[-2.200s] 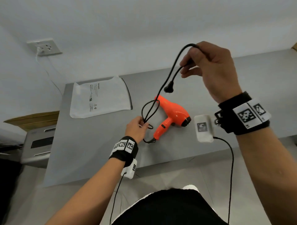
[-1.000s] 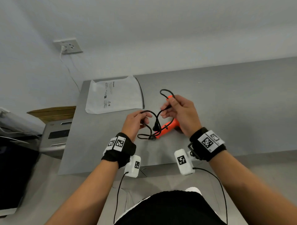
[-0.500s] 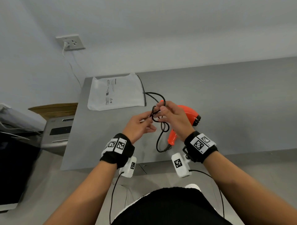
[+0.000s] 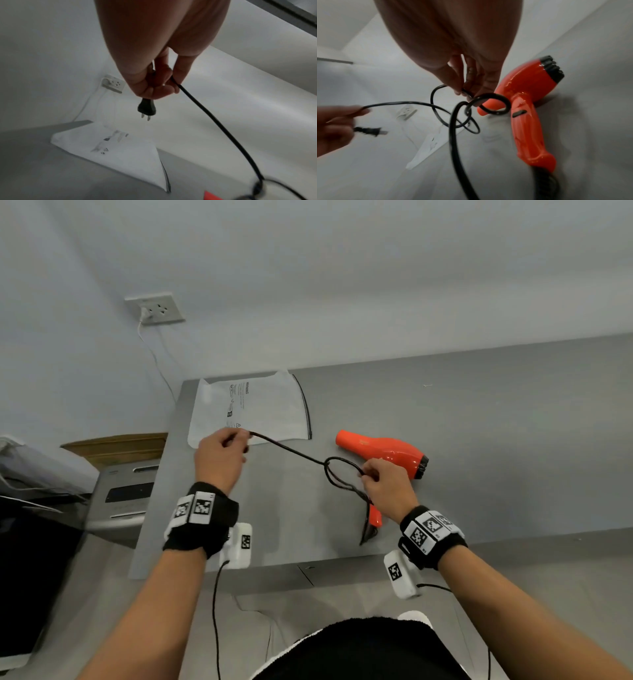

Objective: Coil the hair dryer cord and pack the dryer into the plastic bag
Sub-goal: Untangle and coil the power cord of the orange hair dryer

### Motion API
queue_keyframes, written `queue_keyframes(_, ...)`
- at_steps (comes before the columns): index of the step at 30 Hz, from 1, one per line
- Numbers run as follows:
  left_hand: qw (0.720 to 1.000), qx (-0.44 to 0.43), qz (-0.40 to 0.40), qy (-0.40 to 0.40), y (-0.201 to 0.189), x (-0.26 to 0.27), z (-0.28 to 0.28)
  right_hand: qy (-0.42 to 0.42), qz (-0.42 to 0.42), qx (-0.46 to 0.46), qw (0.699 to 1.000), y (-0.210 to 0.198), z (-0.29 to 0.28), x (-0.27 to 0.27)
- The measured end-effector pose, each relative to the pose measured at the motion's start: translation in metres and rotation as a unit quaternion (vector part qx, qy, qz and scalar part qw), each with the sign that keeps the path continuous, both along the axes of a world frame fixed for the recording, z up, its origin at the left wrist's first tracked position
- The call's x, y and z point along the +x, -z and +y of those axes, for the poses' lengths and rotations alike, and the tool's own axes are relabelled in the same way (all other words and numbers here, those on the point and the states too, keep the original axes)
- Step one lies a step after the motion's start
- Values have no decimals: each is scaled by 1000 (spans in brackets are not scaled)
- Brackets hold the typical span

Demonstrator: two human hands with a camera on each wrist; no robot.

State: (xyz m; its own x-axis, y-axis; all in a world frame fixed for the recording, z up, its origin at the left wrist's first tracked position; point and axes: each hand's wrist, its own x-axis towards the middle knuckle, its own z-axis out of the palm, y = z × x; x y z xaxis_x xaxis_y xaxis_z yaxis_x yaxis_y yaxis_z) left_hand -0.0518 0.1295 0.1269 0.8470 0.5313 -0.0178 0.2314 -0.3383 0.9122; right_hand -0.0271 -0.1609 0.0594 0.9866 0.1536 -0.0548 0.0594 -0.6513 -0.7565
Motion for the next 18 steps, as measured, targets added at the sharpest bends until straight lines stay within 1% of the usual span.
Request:
queue_keyframes(3, 993, 4, -37, -110, -19, 2, 36, 68, 36, -20, 997, 10, -15, 4)
queue_keyframes(5, 979, -16, -83, -185, -35, 3, 58, 100, 66, -26, 992, 16, -28, 7)
queue_keyframes(7, 967, -43, -129, -215, -51, 1, 68, 107, 101, -6, 989, 24, -38, 7)
queue_keyframes(9, 966, -66, -168, -183, -67, -2, 61, 91, 113, 6, 989, 25, -42, 7)
queue_keyframes(11, 971, -79, -193, -118, -80, -3, 42, 66, 77, -12, 995, 16, -37, 8)
queue_keyframes(12, 972, -84, -203, -82, -84, -3, 32, 52, 52, -3, 997, 4, -32, 8)
queue_keyframes(14, 970, -100, -220, -11, -91, -3, 6, -9, 13, 72, 997, -26, -17, 5)
queue_keyframes(16, 967, -107, -224, 64, -94, -4, -24, -98, -16, 148, 984, -61, 2, -1)
queue_keyframes(18, 961, -108, -215, 136, -96, -5, -57, -143, -48, 174, 973, -92, 21, -5)
